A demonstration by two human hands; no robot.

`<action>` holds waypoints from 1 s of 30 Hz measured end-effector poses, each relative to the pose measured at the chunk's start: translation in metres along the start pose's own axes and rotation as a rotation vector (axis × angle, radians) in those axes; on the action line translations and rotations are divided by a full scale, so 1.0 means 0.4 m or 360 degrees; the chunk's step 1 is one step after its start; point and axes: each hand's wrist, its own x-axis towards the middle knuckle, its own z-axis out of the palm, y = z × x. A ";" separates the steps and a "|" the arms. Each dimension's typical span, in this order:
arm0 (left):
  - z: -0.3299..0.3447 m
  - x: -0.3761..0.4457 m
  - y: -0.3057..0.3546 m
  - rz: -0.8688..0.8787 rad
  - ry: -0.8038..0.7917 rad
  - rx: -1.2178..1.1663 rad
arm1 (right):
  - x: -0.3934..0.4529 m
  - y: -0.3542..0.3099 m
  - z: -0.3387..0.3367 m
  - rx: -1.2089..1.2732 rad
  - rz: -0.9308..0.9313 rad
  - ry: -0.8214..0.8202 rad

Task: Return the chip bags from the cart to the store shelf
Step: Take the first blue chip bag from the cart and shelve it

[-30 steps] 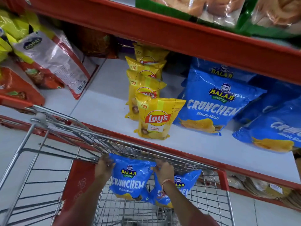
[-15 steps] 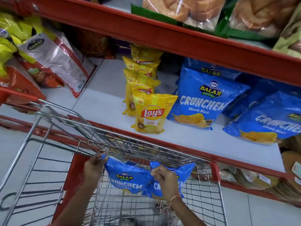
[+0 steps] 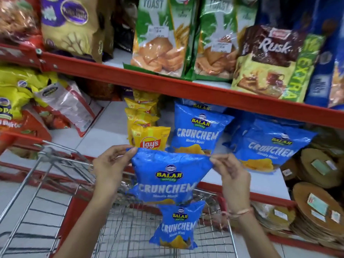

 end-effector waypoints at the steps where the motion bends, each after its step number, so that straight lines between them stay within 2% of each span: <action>1: 0.029 0.002 0.017 0.0012 -0.0021 -0.0031 | 0.022 -0.020 -0.026 0.0029 -0.0054 0.0038; 5: 0.156 0.012 0.066 0.0062 -0.0130 -0.0067 | 0.097 -0.064 -0.117 -0.0041 -0.0218 0.0172; 8: 0.243 0.042 0.069 0.0063 -0.0203 -0.0048 | 0.146 -0.058 -0.165 -0.0127 -0.0220 0.0313; 13: 0.312 0.075 -0.007 0.0024 -0.0309 0.0192 | 0.190 0.045 -0.196 -0.0244 -0.0007 0.0403; 16: 0.308 0.068 -0.055 -0.0004 -0.0372 0.0263 | 0.176 0.099 -0.192 -0.0143 0.0134 0.0417; 20: 0.271 -0.020 -0.089 0.0040 -0.0255 0.0193 | 0.099 0.161 -0.167 -0.0026 0.0197 0.0570; 23: 0.206 -0.110 -0.195 -0.0088 -0.0111 0.0140 | -0.006 0.246 -0.130 -0.0014 0.0300 0.0654; 27: 0.135 -0.182 -0.361 -0.0553 0.0002 0.0226 | -0.114 0.400 -0.080 -0.0463 0.0602 0.0315; 30: 0.114 -0.193 -0.476 -0.0919 0.0062 0.0384 | -0.132 0.514 -0.056 -0.0659 0.1096 -0.0003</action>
